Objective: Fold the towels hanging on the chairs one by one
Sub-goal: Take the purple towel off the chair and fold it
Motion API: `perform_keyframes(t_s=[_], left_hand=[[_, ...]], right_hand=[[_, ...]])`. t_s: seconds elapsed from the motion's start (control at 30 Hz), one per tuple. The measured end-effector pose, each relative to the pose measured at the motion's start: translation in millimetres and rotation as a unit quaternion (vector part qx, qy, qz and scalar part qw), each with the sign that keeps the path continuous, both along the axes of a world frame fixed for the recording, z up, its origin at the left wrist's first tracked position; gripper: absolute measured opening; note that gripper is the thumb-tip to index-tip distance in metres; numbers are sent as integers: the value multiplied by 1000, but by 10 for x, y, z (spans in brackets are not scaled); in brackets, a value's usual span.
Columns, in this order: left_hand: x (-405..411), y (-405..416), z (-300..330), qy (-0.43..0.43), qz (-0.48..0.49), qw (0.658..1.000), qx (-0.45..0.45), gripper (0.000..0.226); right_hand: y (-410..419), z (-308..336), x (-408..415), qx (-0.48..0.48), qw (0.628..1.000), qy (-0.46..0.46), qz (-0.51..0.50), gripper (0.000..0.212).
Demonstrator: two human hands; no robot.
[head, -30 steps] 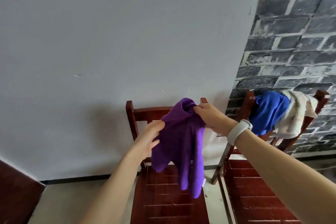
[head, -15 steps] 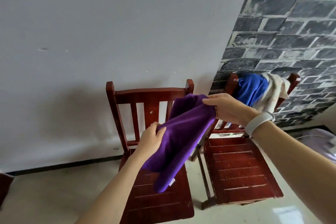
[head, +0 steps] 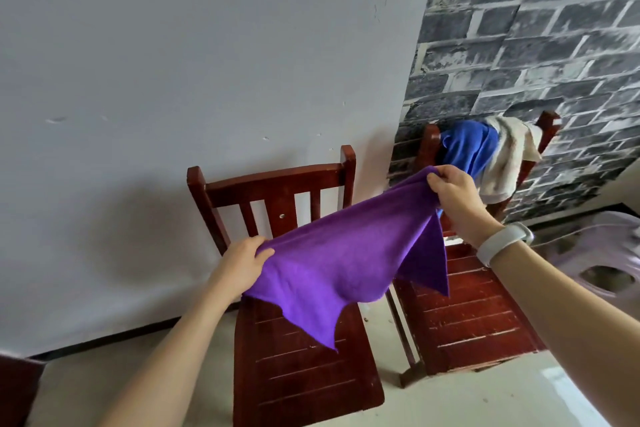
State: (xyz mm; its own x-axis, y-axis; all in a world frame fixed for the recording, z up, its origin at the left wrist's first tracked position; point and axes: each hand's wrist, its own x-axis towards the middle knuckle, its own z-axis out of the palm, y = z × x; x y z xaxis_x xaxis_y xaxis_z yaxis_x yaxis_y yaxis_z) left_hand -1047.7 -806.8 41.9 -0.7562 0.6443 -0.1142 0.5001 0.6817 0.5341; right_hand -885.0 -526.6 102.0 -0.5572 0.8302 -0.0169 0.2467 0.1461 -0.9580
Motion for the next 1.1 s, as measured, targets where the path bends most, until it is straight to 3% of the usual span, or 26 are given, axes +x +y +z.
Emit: perform_keyframes(t_s=[0.27,0.43,0.5,0.7,0.9,1.03,1.1], left_hand=[[113,176,0,13,63,996,54,31],[81,151,-52,-94,152,977,113,5],[108,128,-107,-121,163,973,113,13],[121,100,-94,-30,207,966,154,21],[100,11,-157,87,155,984,16,28],[159,-44,-111,75,152,980,105,21],[136,-82,-77,46,161,975,147,21]], right_hand=[[148,-100,277,-18,998,47,-32,18],[163,-177,359,-22,997,52,-61,16],[177,-204,394,-6,996,44,-71,11],[194,-283,489,21,994,32,-101,9],[135,-396,526,-31,995,28,-86,20],[137,-453,518,-17,995,-11,-98,6],[159,-471,527,-36,994,-22,-101,18]])
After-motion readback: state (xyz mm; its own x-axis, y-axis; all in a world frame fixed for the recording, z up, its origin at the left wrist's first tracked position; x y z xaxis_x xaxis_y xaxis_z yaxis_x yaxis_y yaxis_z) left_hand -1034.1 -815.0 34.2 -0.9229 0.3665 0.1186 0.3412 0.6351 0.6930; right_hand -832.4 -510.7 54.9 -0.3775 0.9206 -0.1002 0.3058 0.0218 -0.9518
